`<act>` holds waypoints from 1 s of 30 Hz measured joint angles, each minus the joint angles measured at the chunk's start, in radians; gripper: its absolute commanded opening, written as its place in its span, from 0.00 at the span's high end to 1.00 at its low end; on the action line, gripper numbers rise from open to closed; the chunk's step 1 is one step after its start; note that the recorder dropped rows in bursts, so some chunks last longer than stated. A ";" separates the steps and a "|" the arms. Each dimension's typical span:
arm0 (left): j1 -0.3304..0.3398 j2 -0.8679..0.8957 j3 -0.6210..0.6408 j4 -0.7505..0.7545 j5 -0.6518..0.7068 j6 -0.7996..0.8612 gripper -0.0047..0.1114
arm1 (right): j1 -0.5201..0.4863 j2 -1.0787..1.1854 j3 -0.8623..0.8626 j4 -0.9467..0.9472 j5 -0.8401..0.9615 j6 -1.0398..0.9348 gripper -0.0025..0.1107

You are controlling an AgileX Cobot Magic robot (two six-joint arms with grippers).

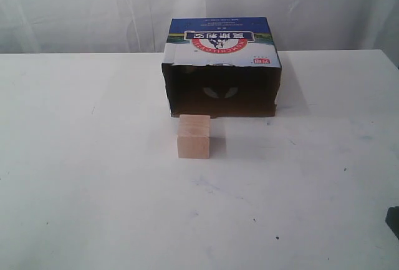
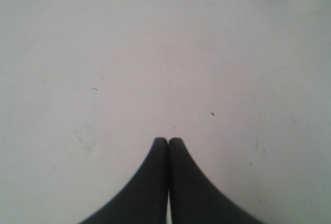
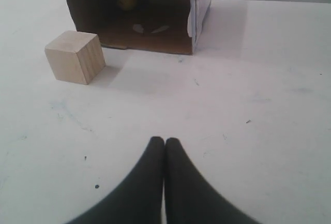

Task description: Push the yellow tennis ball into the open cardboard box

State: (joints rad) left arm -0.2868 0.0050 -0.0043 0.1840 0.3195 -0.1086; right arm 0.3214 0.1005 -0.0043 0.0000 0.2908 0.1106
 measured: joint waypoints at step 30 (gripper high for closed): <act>0.000 0.000 0.000 0.000 0.000 0.000 0.96 | 0.000 -0.093 0.000 -0.047 0.021 -0.002 0.98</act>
State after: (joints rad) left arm -0.2868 0.0050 -0.0043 0.1840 0.3195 -0.1086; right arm 0.3214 0.0071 -0.0043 -0.0472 0.3118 0.1087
